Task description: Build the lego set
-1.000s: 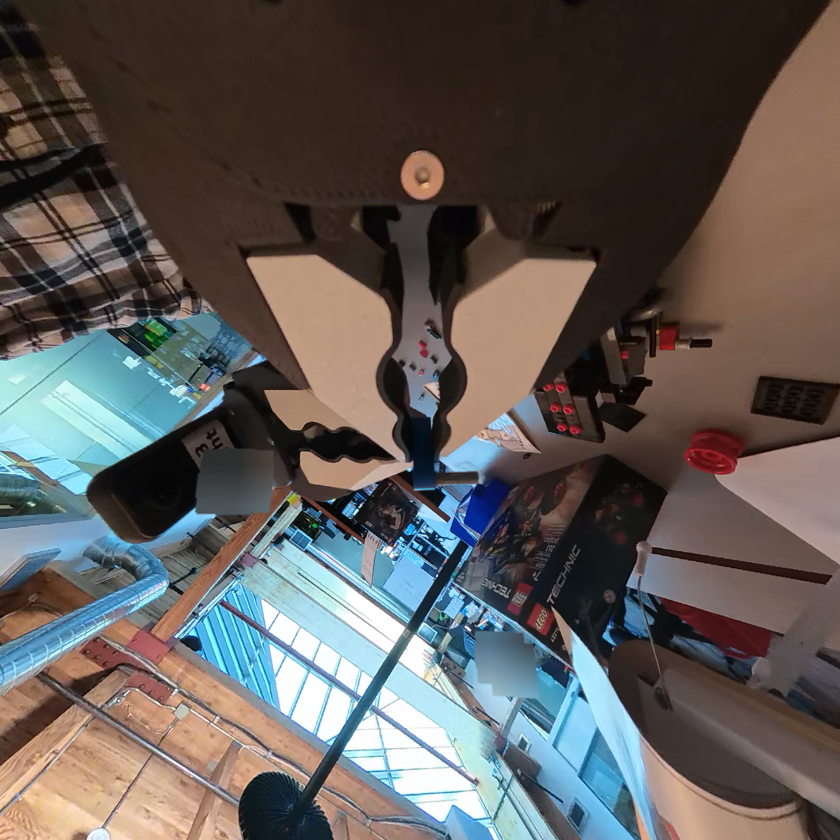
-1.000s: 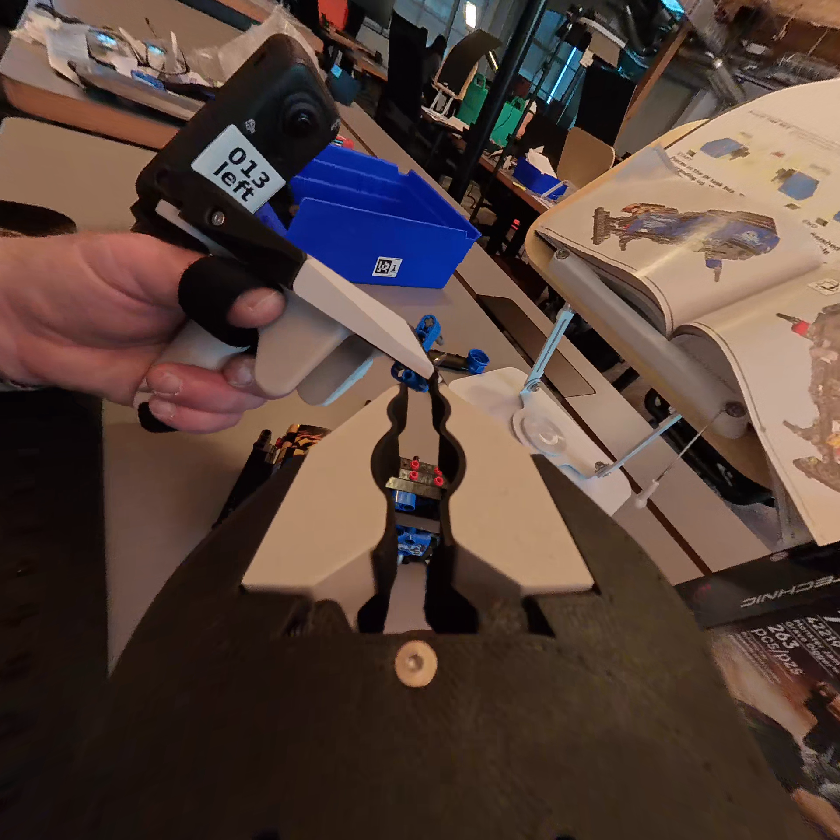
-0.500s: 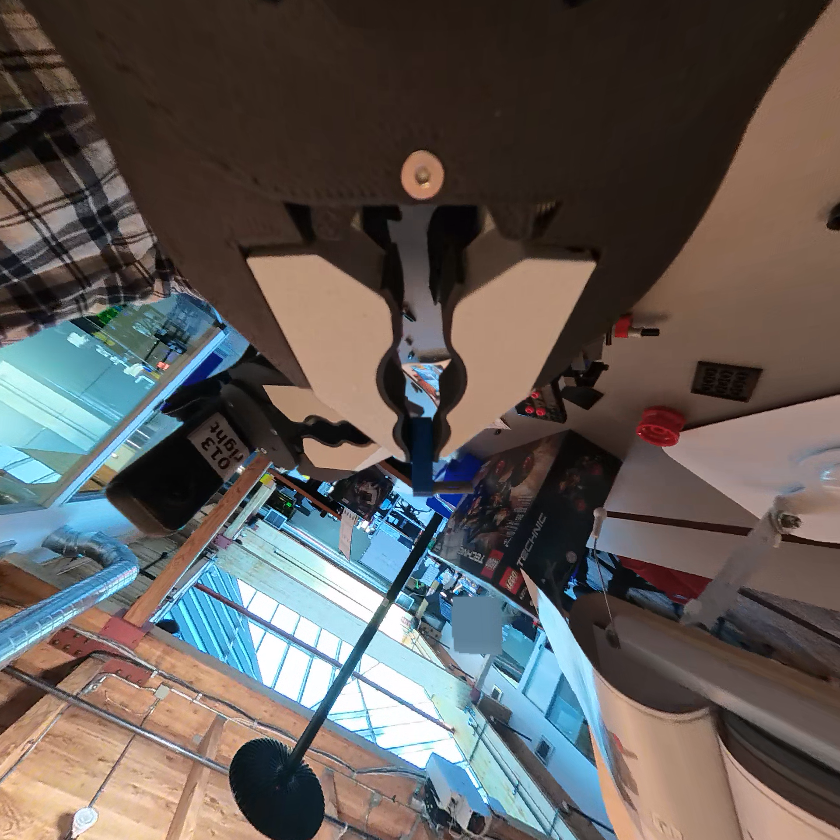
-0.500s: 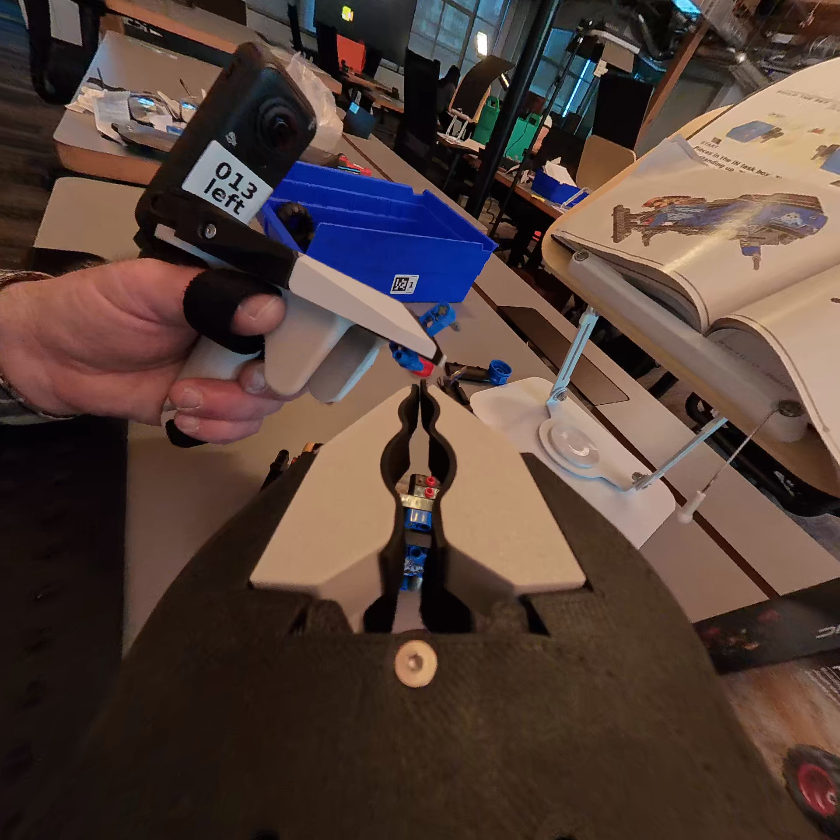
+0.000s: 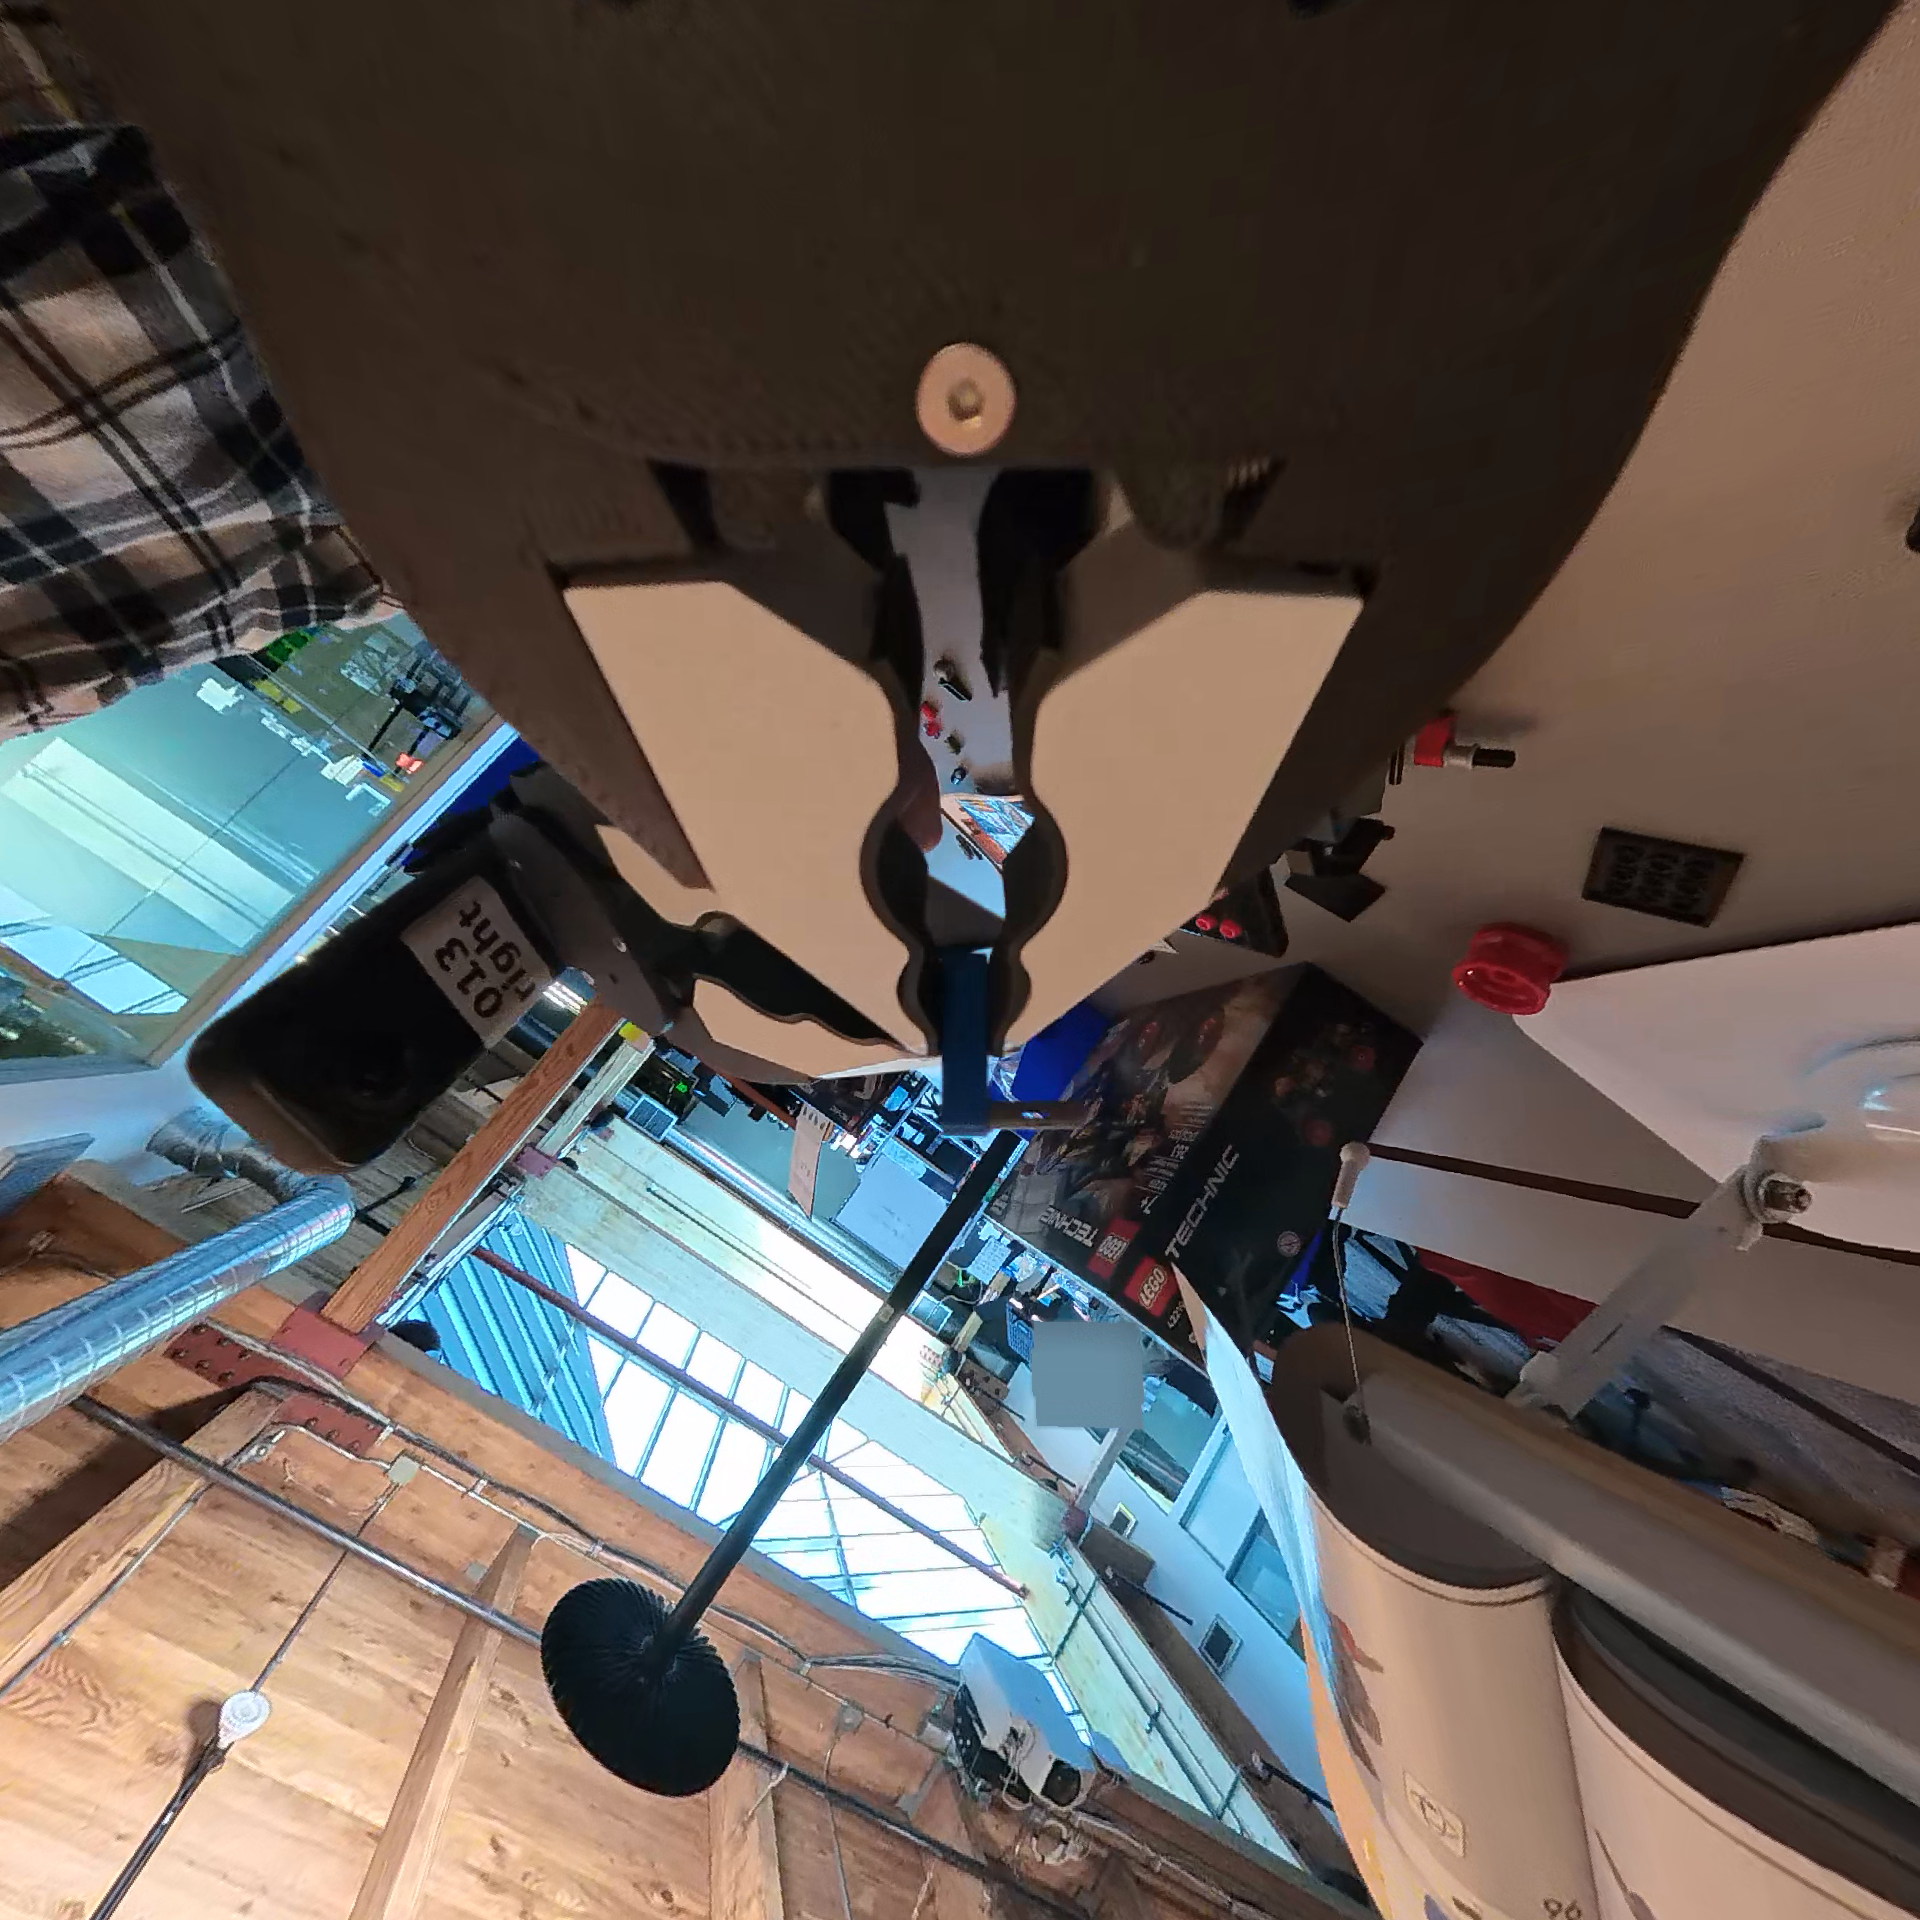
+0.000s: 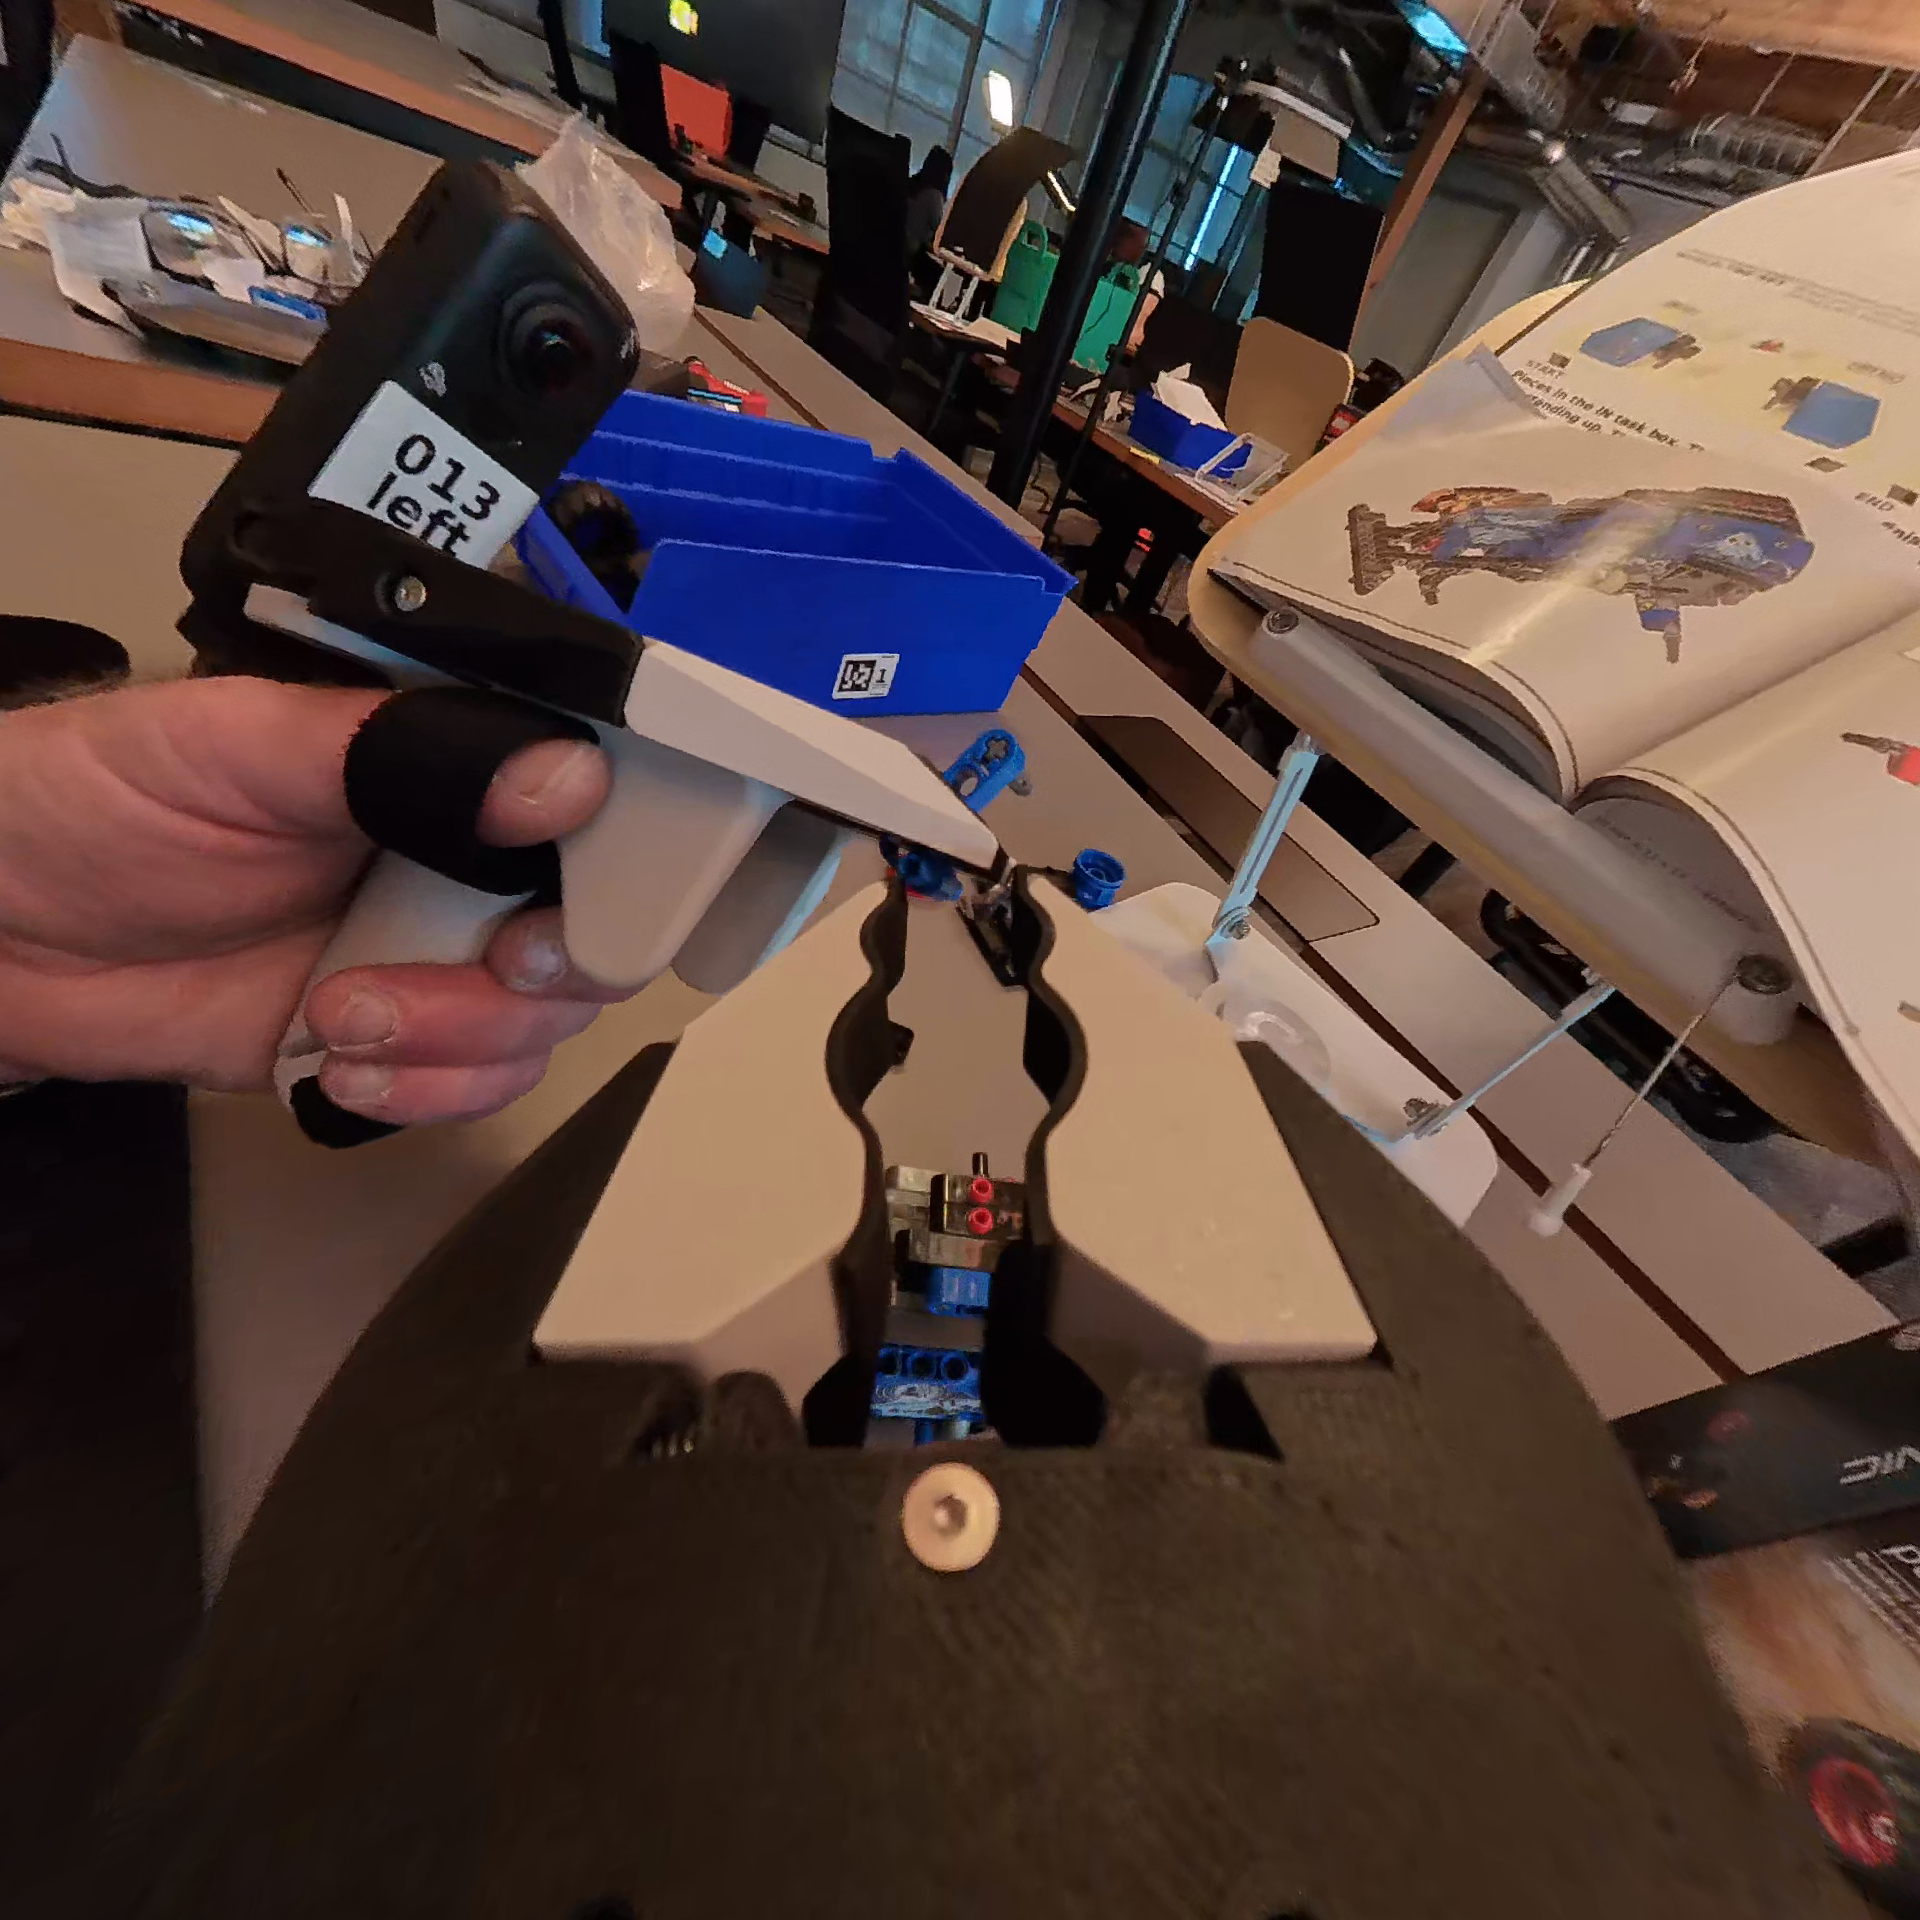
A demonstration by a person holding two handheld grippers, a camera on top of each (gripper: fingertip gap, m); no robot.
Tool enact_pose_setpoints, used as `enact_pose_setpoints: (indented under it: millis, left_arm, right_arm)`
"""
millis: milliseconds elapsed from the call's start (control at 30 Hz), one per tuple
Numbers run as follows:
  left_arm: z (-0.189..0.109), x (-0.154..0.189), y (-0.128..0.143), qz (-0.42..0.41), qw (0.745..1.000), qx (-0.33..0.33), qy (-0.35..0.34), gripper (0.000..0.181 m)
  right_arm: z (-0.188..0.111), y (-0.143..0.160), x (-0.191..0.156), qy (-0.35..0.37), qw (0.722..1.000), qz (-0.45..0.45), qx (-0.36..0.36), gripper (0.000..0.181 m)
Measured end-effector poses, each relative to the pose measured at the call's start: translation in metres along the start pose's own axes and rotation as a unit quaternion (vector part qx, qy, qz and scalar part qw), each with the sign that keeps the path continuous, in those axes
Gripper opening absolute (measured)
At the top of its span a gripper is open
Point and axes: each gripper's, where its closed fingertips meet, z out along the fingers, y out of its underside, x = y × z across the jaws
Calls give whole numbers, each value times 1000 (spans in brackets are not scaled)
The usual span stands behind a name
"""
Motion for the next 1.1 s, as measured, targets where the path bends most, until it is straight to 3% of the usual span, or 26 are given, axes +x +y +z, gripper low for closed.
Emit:
enact_pose_setpoints:
  millis: [233,300,500,733,1100]
  left_arm:
    - [0,0,0,-16,1000,0,10,8]
    - [0,-1,0,-17,1000,0,10,6]
    - [0,-1,-1,-16,1000,-1,14,6]
    - [4,2,3,-58,997,-6,41,6]
    - [9,4,10,-58,998,-14,35,7]
  right_arm:
    - [-1,3,3,4,1000,-1,-2,10]
    - [-3,3,5,7,1000,-3,2,0]
    - [-7,6,7,-2,1000,0,-2,0]
    - [-17,3,6,-22,1000,10,3,23]
    - [-12,3,3,48,998,-42,-12,21]
